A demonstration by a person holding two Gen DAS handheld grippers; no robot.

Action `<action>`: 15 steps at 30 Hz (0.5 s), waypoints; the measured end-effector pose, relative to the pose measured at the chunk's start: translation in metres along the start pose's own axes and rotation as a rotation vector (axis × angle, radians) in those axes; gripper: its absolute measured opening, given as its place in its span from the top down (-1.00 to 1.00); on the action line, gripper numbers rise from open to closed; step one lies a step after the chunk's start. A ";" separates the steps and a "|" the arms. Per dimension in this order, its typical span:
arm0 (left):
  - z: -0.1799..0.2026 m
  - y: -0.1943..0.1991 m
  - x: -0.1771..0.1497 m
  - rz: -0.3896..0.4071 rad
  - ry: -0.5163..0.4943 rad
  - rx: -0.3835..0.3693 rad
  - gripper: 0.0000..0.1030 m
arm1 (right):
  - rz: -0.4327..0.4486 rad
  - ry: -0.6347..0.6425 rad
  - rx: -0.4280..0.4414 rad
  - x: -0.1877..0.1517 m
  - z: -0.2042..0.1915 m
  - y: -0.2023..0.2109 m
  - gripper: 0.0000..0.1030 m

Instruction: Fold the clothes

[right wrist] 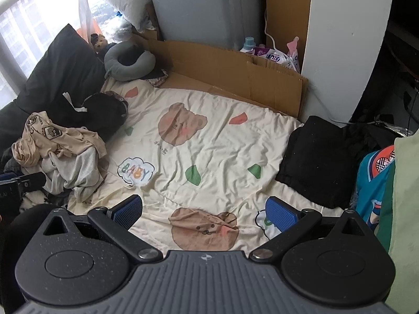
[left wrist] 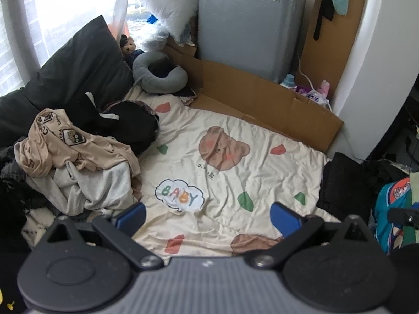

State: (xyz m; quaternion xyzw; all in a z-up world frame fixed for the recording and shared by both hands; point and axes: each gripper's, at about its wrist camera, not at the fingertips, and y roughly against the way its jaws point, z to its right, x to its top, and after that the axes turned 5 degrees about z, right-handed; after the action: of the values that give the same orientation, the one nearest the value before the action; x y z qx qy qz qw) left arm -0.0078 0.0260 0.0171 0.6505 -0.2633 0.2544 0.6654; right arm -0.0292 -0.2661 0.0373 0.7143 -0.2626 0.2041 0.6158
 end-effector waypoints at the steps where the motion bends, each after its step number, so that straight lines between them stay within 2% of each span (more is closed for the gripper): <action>1: -0.002 0.001 0.002 0.001 0.000 0.000 -0.98 | 0.006 0.002 0.000 0.002 0.000 0.002 -0.99; 15: -0.048 0.015 0.041 0.055 0.023 0.021 -0.99 | 0.084 0.009 -0.003 0.033 -0.001 0.026 -0.99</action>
State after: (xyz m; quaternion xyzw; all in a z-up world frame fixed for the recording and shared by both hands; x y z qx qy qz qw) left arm 0.0129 0.0743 0.0554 0.6472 -0.2706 0.2826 0.6542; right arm -0.0195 -0.2719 0.0776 0.7008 -0.2898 0.2327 0.6089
